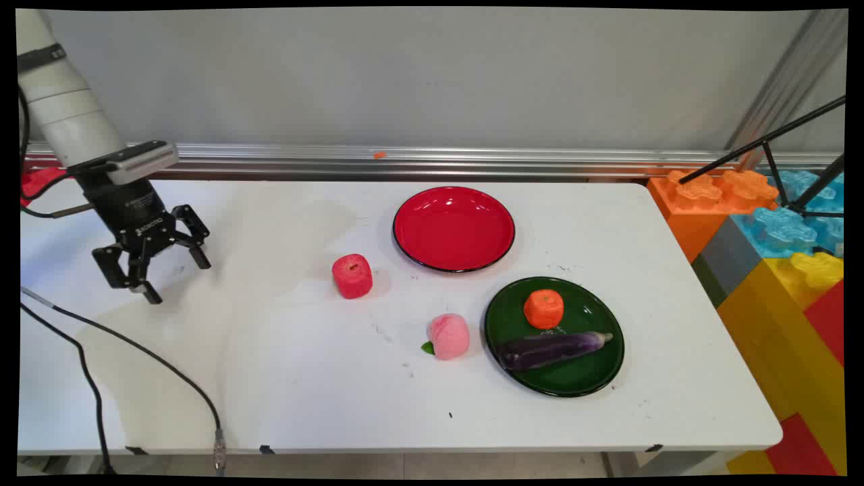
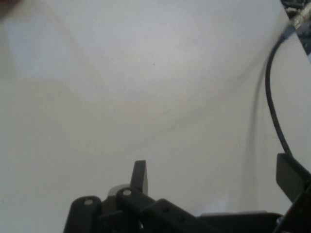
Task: Pick up the mandarin from the green plate
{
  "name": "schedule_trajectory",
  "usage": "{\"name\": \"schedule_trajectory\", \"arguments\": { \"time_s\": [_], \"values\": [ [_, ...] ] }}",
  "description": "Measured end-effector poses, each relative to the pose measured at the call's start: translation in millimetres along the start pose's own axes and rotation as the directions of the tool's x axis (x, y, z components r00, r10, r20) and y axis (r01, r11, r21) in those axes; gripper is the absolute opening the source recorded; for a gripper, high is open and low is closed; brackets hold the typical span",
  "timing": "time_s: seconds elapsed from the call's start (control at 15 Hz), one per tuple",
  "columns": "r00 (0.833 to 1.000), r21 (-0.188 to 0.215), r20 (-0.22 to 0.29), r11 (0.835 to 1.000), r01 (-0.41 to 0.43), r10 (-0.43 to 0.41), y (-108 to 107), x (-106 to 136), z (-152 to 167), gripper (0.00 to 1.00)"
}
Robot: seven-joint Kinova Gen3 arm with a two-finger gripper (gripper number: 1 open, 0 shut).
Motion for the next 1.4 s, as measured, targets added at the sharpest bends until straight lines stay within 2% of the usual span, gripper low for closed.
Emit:
{"name": "schedule_trajectory", "arguments": {
  "time_s": [0.27,0.53,0.73,1.07,1.4],
  "values": [
    [0.997,0.027,-0.032,0.997,0.072,-0.071,-8.4,11.6,-1.0,1.00],
    [0.983,0.050,-0.083,0.985,0.167,-0.163,-11.2,37.3,-0.9,1.00],
    [0.962,0.079,-0.124,0.964,0.254,-0.243,-11.8,68.2,-0.6,1.00],
    [0.914,0.134,-0.197,0.914,0.383,-0.355,-13.3,138.5,4.1,1.00],
    [0.878,0.190,-0.263,0.871,0.453,-0.399,-22.1,208.0,13.6,1.00]
  ]
}}
